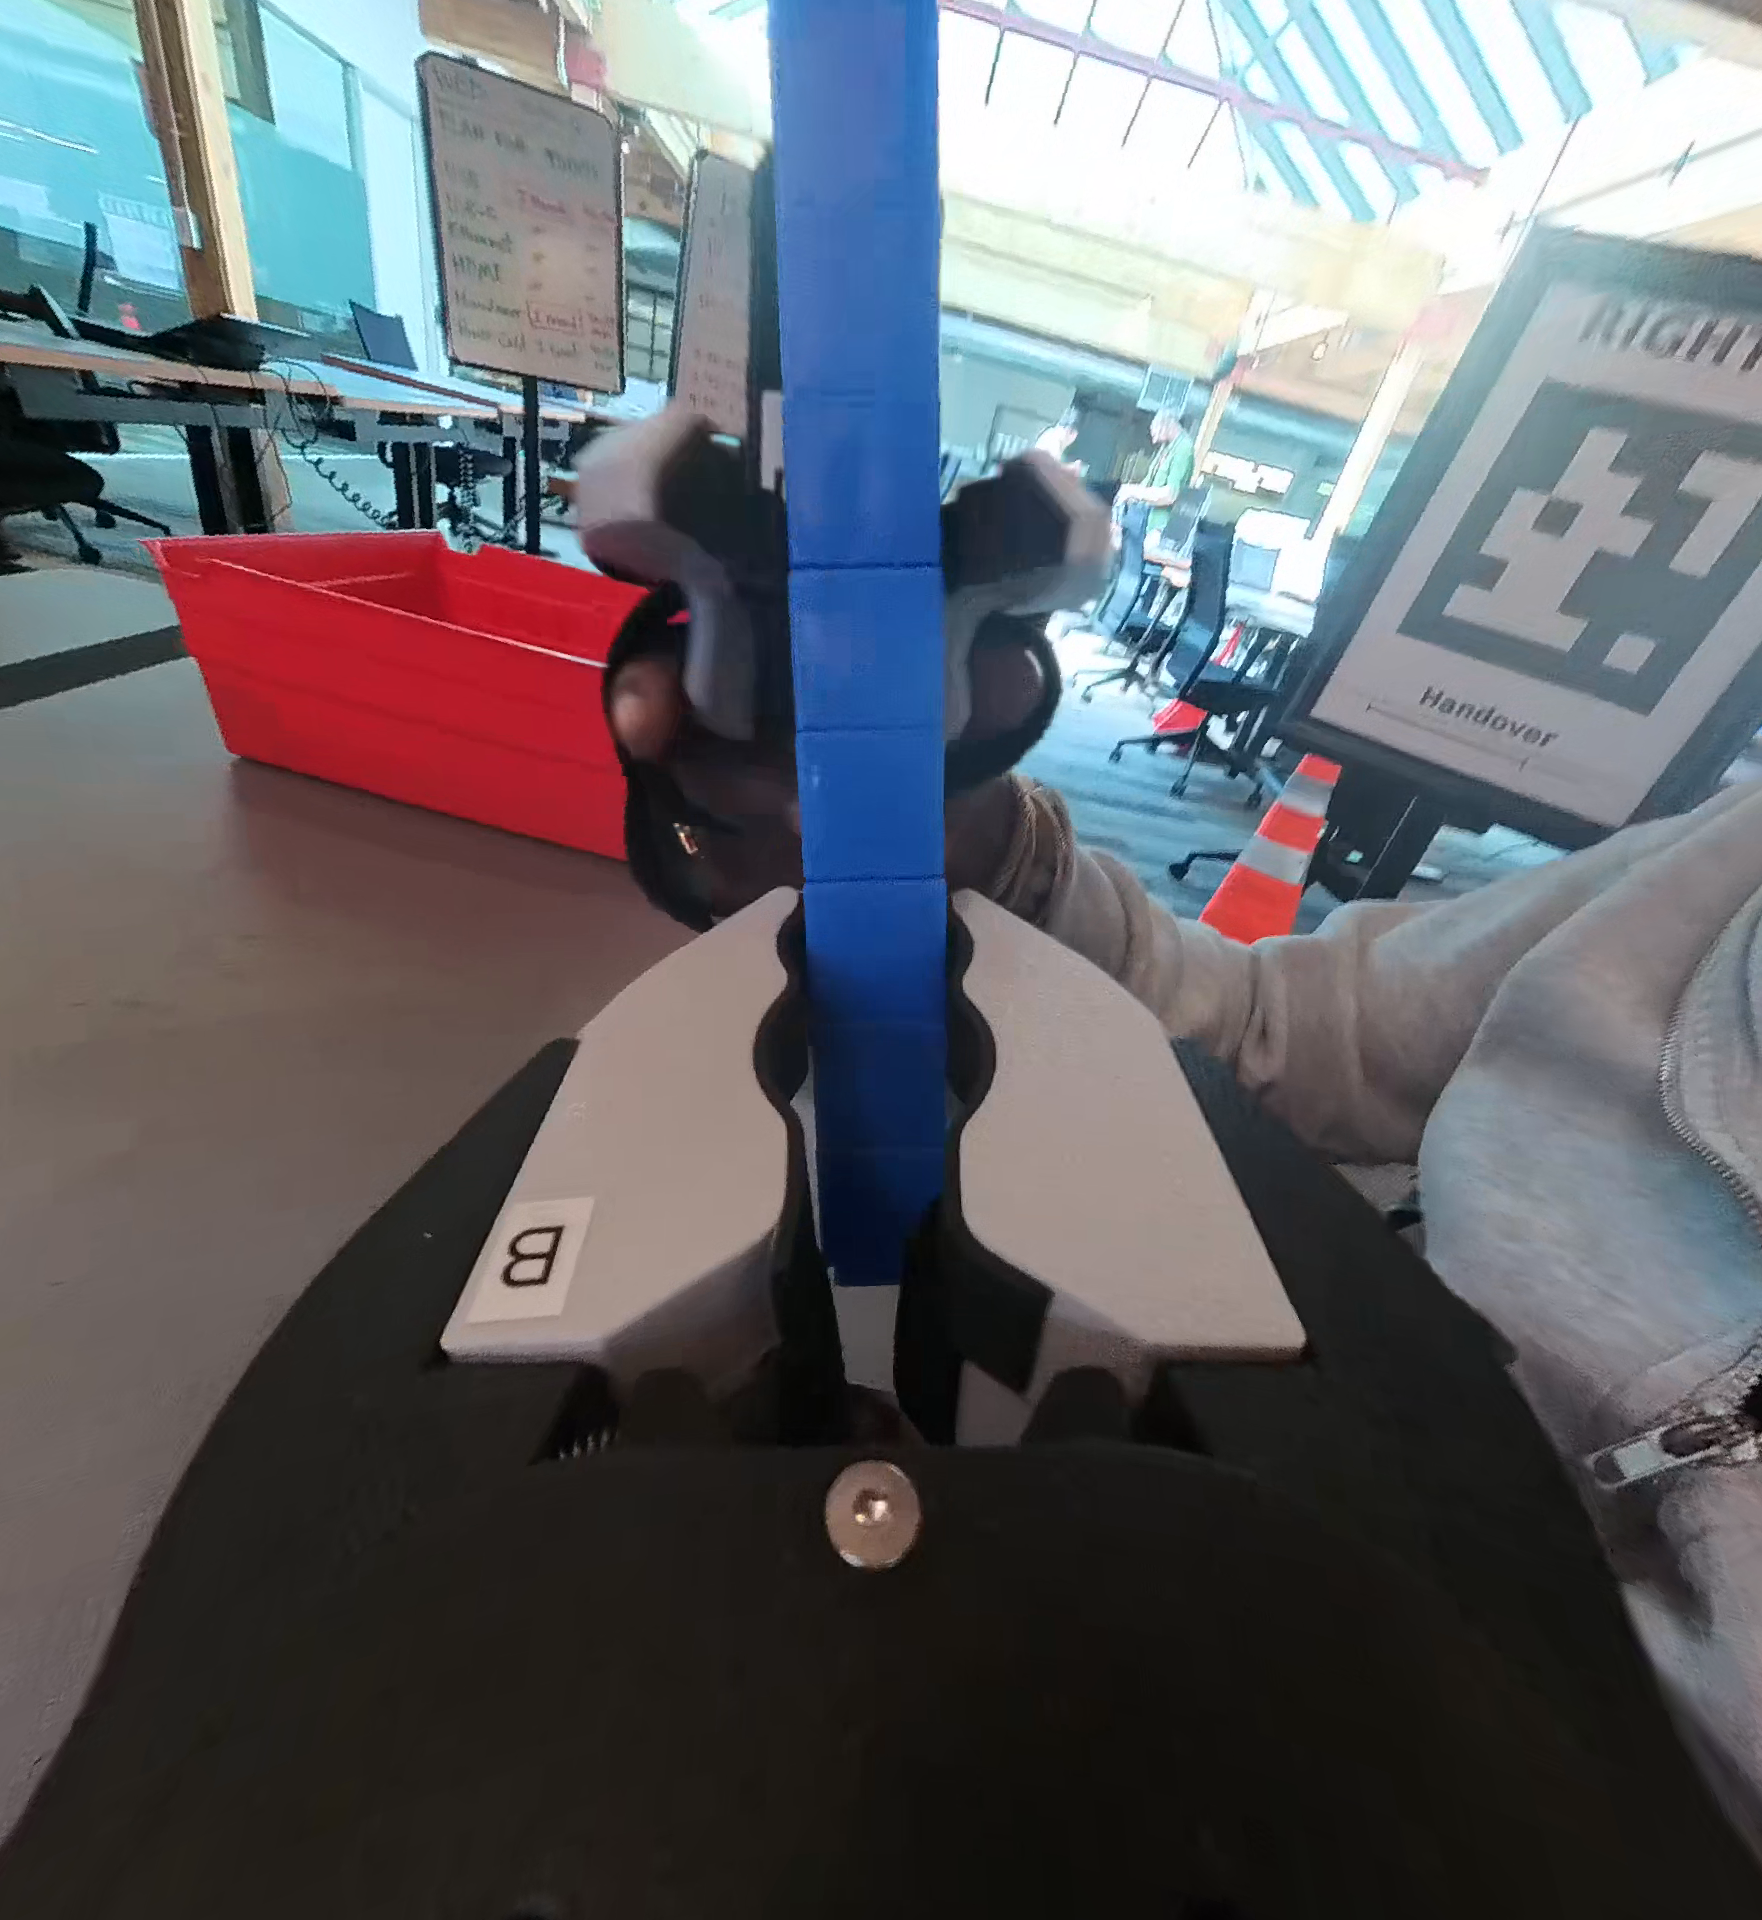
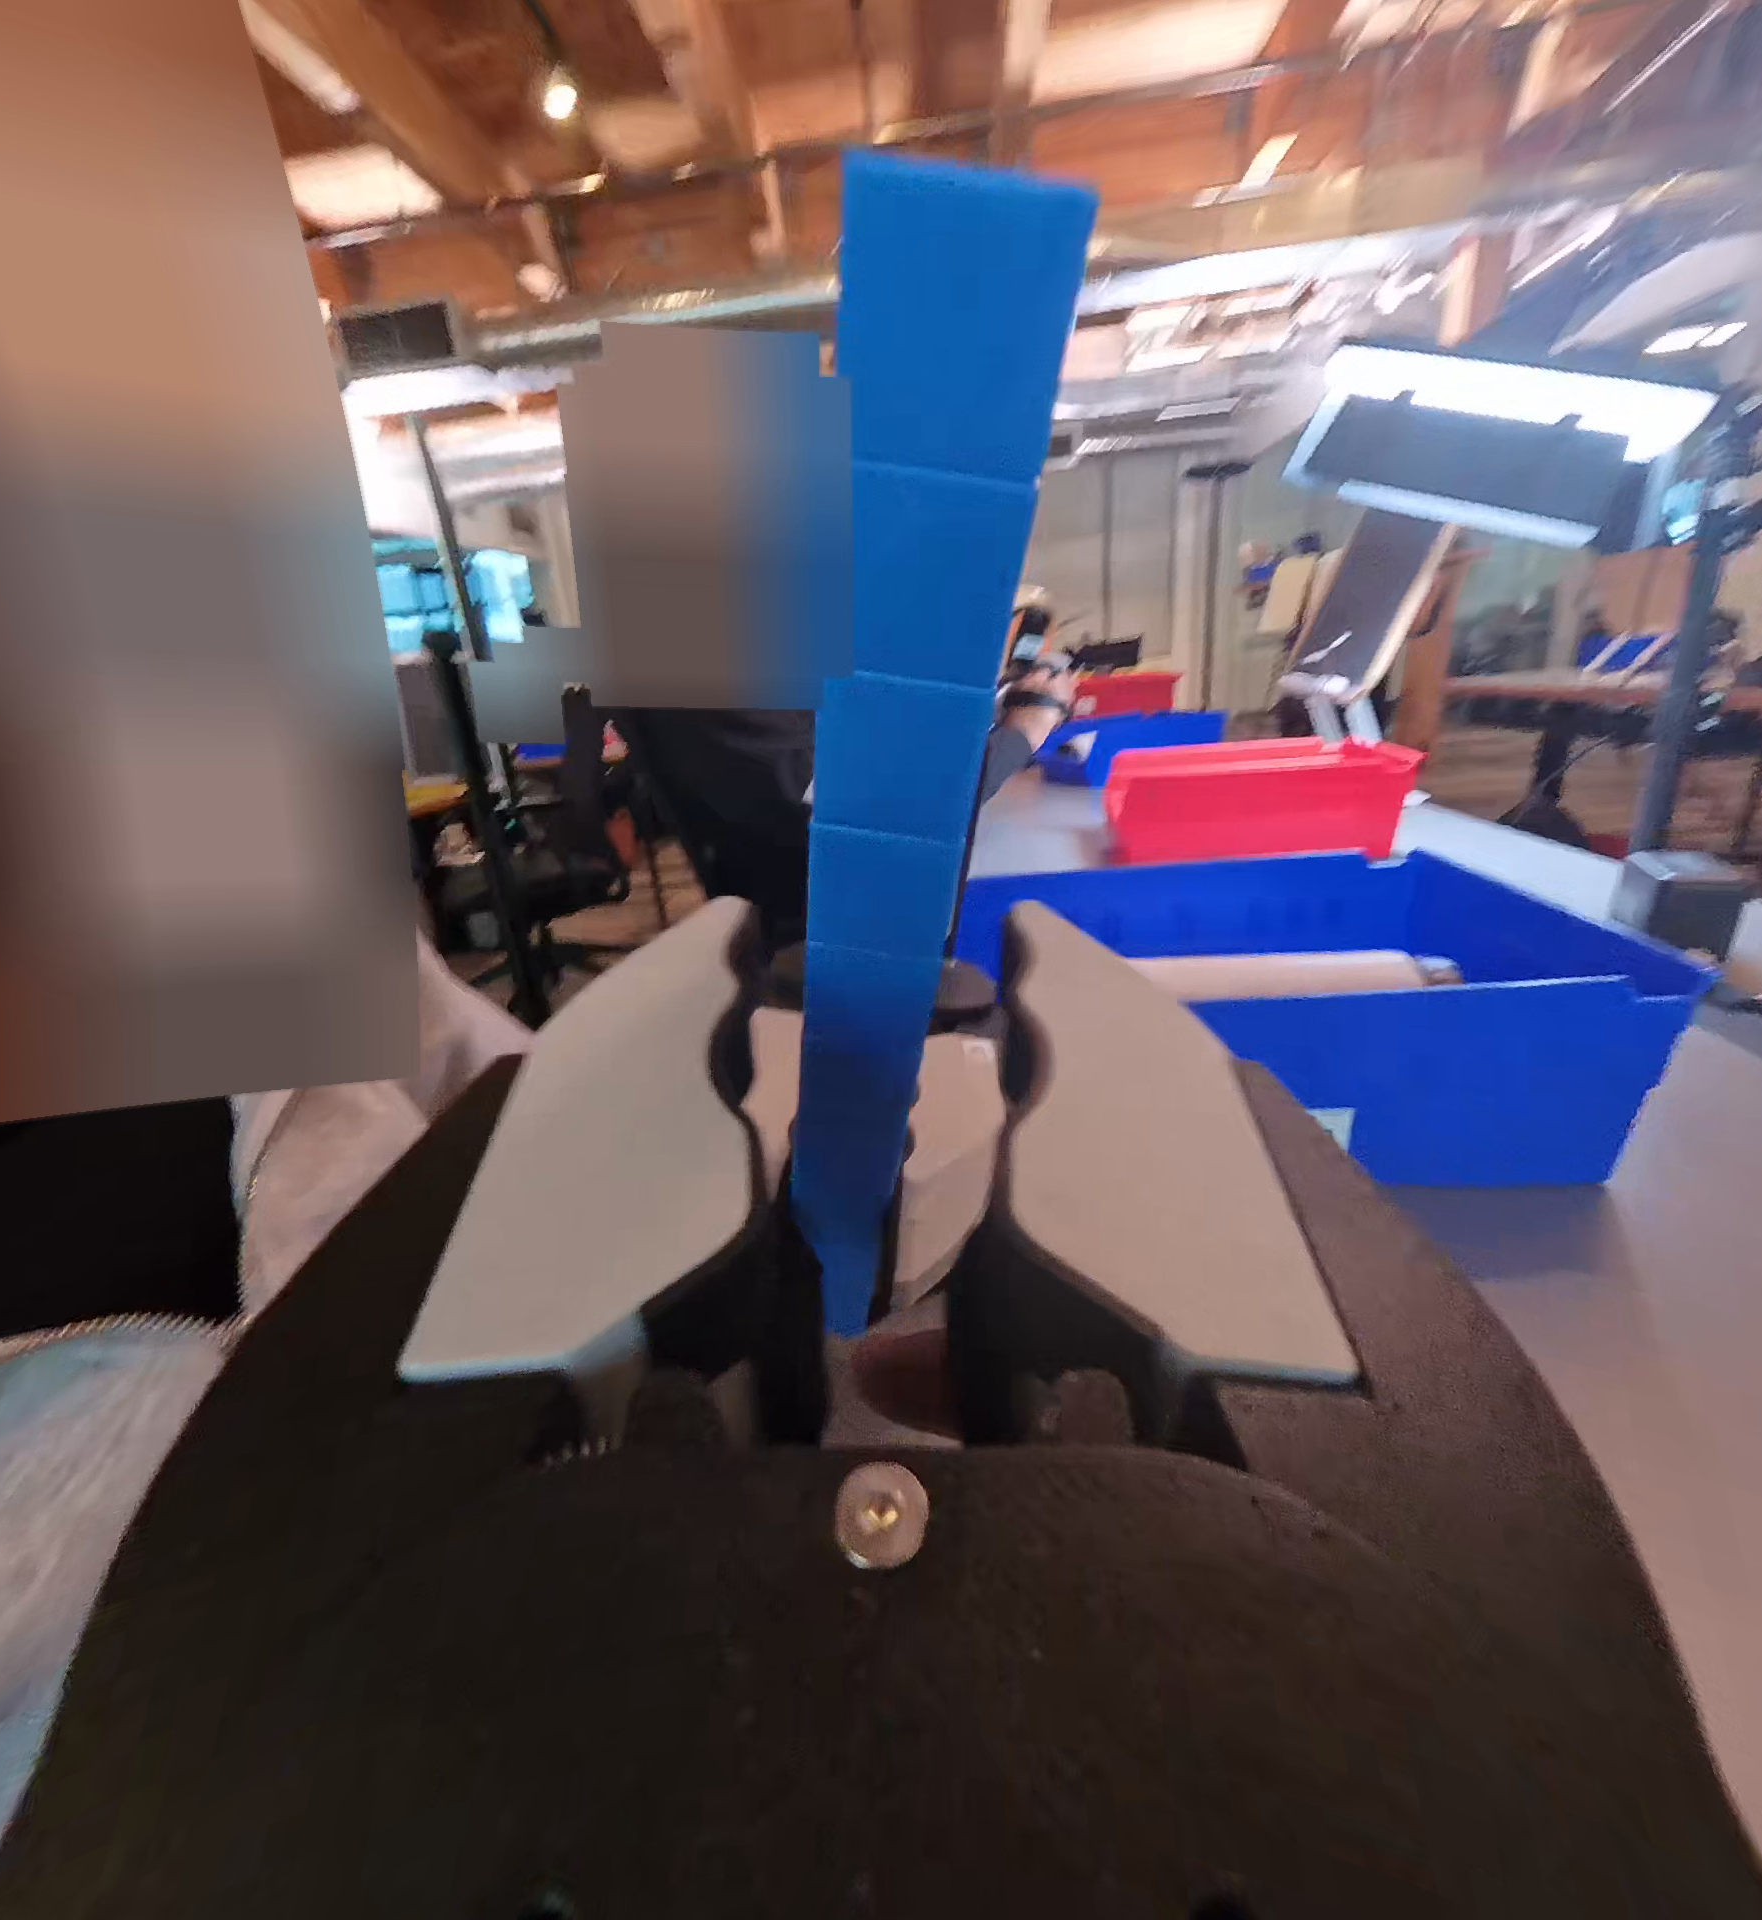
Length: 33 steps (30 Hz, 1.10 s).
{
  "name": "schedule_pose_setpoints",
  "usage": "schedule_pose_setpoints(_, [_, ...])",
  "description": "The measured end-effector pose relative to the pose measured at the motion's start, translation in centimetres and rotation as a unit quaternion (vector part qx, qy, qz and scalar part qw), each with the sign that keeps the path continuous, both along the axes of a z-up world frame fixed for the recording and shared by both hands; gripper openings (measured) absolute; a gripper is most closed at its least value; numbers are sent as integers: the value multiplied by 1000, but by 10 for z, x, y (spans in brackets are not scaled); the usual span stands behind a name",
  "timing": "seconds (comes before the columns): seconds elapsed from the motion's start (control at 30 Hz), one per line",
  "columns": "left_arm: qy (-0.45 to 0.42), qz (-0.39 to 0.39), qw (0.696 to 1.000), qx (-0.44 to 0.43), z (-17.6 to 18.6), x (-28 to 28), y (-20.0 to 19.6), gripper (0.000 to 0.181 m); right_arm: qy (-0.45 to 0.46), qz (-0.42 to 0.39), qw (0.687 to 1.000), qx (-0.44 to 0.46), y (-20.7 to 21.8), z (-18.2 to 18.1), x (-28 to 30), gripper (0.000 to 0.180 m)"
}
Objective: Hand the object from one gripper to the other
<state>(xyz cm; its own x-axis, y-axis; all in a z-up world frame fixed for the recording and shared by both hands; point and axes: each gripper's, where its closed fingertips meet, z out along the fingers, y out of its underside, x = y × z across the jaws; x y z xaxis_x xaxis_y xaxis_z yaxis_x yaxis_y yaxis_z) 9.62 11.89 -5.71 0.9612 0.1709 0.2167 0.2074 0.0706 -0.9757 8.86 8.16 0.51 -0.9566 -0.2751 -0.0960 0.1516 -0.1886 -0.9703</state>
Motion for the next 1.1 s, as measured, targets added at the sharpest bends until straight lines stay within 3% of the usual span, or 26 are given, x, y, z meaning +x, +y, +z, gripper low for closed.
schedule_pose_setpoints(0.13, [-1,-5,1000,-18,-6,2,4,23,12,2,1000,-11,5,3,2,24])
schedule_pose_setpoints(0.23, [4,-6,1000,-26,-7,3,6,41,21,11,999,37,-3,-10,6,24])
schedule_pose_setpoints(0.3, [7,0,1000,-12,-3,1,3,23,24,17,998,58,-8,-18,9,23])
schedule_pose_setpoints(0.4, [9,1,1000,-4,-1,1,2,22,13,17,998,54,-11,-18,9,24])
schedule_pose_setpoints(0.47, [4,-3,1000,15,4,2,2,22,19,6,998,52,-13,-19,7,34])
schedule_pose_setpoints(0.53, [1,-2,1000,17,4,1,1,22,23,13,997,68,-15,-24,10,24])
schedule_pose_setpoints(0.87, [-7,-6,1000,18,3,2,3,24,41,30,993,109,-19,-37,18,23])
schedule_pose_setpoints(1.1, [-32,30,998,54,10,-12,-5,59,33,-12,997,70,-11,-22,4,23])
